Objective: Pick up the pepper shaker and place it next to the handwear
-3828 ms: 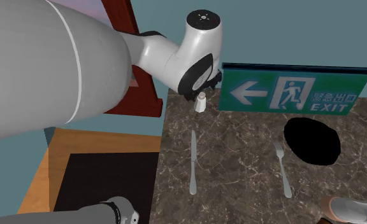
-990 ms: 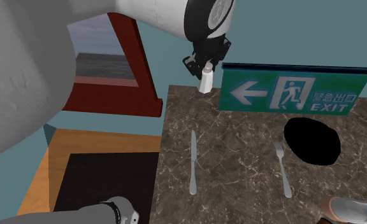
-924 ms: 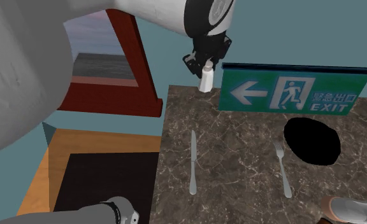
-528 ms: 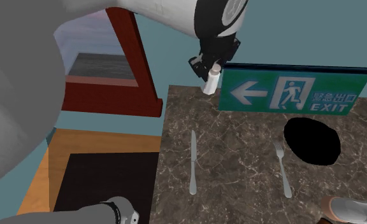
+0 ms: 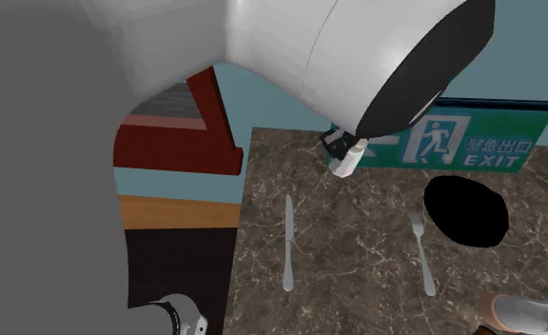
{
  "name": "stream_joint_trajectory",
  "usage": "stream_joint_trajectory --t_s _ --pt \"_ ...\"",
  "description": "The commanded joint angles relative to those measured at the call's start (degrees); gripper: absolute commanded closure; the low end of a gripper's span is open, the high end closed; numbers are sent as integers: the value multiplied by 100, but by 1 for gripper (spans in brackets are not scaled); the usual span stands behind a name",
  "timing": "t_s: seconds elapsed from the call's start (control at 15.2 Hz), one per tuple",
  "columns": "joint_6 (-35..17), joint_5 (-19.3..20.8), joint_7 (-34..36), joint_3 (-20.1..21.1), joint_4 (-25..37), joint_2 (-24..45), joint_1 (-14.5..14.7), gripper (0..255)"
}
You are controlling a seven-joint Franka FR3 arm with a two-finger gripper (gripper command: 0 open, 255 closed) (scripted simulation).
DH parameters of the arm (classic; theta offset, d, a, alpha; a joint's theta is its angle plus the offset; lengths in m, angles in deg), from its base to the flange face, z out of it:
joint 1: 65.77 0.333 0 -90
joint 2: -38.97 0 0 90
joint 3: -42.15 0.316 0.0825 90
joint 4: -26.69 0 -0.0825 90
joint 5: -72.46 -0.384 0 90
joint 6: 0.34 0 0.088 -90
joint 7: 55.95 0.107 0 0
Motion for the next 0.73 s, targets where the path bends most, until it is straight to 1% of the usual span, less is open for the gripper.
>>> stream_joint_trajectory --t_s 0.0,0.4,0.66 --pt "32 99 -246 -152 -37 -129 -128 255" --pt "45 237 -1021 -712 16 -247 -394 255" --pt "44 225 -1611 -1187 175 -182 -488 255"
